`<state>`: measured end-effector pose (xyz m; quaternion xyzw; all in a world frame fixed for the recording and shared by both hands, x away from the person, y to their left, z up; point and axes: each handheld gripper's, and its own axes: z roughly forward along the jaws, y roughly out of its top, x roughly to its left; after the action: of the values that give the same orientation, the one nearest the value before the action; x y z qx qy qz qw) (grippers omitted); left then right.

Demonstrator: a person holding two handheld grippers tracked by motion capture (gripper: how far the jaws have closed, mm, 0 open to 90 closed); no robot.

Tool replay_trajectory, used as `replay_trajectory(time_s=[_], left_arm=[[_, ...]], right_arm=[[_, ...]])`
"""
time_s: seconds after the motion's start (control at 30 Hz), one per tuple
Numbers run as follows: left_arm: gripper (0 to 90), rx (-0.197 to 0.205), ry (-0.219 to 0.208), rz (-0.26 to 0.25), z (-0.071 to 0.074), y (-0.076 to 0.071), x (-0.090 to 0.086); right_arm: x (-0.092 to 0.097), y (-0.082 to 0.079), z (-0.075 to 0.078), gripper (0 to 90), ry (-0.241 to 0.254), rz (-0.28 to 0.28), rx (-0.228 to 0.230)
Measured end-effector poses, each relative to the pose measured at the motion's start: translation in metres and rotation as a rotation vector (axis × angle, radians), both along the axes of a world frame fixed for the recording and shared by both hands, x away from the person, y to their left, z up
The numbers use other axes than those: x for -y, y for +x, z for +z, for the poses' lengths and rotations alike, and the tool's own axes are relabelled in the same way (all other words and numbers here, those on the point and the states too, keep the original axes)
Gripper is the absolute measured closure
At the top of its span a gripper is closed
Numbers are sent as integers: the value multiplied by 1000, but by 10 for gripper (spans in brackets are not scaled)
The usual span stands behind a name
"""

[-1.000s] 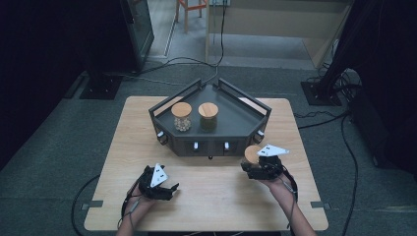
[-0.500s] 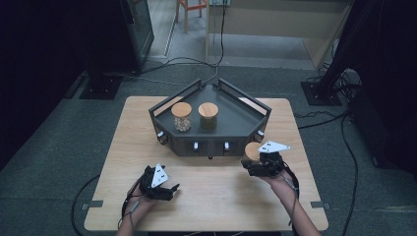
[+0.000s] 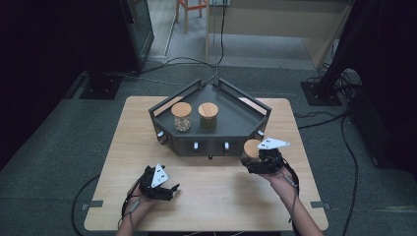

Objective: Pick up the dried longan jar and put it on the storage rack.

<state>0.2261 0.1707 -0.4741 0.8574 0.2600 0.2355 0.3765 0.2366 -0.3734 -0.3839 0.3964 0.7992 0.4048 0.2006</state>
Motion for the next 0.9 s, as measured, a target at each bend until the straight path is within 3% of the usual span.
replay_trajectory(time_s=[0.9], left_arm=[[124,-3,4,-5,1,0,0]], right_arm=[[0,10,24,254,-8,-4,14]])
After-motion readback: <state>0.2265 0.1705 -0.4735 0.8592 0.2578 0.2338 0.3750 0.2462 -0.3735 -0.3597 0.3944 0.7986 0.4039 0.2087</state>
